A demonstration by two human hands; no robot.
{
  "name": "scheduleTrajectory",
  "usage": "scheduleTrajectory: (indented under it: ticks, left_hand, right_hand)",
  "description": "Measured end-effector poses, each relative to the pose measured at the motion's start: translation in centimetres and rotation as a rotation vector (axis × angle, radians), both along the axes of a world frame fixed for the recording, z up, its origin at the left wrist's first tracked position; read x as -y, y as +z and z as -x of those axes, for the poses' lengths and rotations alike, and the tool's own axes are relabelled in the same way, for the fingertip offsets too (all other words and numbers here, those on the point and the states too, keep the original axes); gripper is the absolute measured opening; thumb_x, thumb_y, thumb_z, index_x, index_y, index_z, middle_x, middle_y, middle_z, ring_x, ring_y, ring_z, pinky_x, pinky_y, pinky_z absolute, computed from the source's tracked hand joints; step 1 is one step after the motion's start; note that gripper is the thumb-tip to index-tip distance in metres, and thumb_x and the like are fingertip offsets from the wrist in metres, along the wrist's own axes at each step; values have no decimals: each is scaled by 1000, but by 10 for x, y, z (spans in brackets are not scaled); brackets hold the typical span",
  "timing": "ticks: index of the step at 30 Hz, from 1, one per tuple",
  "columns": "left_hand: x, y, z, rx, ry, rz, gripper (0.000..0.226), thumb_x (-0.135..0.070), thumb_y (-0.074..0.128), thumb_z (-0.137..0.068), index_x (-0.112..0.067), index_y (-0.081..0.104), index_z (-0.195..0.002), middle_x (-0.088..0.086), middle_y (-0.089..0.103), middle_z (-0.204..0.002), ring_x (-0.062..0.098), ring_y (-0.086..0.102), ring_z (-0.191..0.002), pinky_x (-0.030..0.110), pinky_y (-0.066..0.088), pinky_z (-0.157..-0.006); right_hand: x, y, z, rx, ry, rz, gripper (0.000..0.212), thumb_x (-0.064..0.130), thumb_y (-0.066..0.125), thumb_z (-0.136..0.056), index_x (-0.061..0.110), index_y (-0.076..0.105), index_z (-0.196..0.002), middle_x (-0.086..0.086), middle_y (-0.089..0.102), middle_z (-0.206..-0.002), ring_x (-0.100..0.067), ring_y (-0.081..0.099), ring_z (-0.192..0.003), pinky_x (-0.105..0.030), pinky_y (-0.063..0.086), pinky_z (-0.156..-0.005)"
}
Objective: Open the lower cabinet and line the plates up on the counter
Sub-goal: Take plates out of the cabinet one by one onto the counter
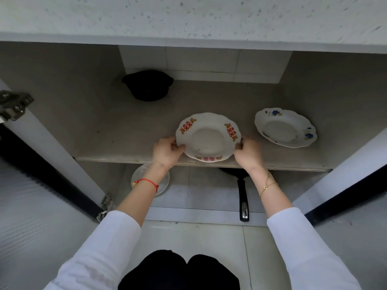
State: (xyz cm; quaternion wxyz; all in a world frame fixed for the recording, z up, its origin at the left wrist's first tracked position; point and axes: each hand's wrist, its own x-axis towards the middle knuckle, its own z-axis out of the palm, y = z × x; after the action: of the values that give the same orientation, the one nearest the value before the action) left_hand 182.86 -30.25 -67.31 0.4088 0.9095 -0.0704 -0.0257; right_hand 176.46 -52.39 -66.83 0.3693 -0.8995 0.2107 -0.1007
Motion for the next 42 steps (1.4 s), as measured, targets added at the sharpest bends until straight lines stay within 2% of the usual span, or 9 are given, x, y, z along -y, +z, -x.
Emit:
scheduleTrajectory:
  ticks: [4,7,9,13,17,22,28,37,42]
  left_hand:
    - [-25,7,38,47,50,102,20,-21,69,-83,-16,74,-101,3,76,-88,18,70,-83,29,55,-80]
    - [-45,13,63,94,72,142,19,-21,70,-83,-18,74,-101,-7,73,-84,-3,64,-73,10,49,-69]
    - [-57,16,78,103,84,152,23,-21,70,-84,-19,74,-106,-12,71,-84,-8,62,-74,0,43,-65]
    - [-79,13,108,97,137,176,34,-22,71,-84,-19,69,-117,-4,72,-101,9,67,-87,17,51,-80]
    - [-98,6,132,93,183,224,34,-24,72,-83,-22,70,-118,-6,72,-105,4,67,-90,11,48,-80]
    - [-116,0,151,51,263,332,33,-25,74,-82,-31,71,-114,-15,74,-101,-2,68,-89,16,52,-88]
    - [-130,-4,159,-21,333,518,36,-14,75,-80,-23,72,-115,-9,75,-105,10,70,-100,38,53,-97]
    - [-147,-11,166,-91,444,668,39,-3,76,-77,-25,72,-110,-11,76,-100,5,71,-94,17,55,-79]
    - [-158,21,184,-211,547,666,40,-1,76,-76,-19,73,-112,-9,76,-100,9,72,-94,21,56,-84]
  right_hand:
    - [-22,2,25,121,17,-52,23,8,43,-90,7,58,-106,-9,64,-98,-24,58,-86,-26,39,-68]
    - [-38,1,45,167,39,-64,22,8,44,-91,8,59,-108,-10,64,-102,-25,59,-92,-32,46,-75]
    - [-48,1,57,173,53,-74,24,9,44,-92,11,58,-111,-9,62,-108,-24,58,-98,-36,49,-83]
    - [-67,-1,80,205,77,-112,29,9,46,-92,17,56,-118,-2,61,-109,-15,58,-91,-28,47,-77]
    - [-84,-8,99,216,102,-138,29,10,48,-91,20,57,-117,1,60,-104,-13,58,-87,-27,48,-76]
    - [-99,-12,111,205,117,-179,31,8,50,-90,20,59,-118,4,61,-104,-1,56,-85,-9,39,-70]
    - [-116,-12,115,179,100,-259,32,6,53,-87,22,62,-114,14,65,-91,14,56,-80,4,39,-64]
    - [-141,-21,115,120,30,-404,34,4,58,-85,32,61,-104,20,66,-89,5,65,-78,-2,45,-65]
    - [-157,7,127,15,-2,-525,33,-1,58,-86,26,62,-104,15,68,-90,8,65,-74,-3,46,-63]
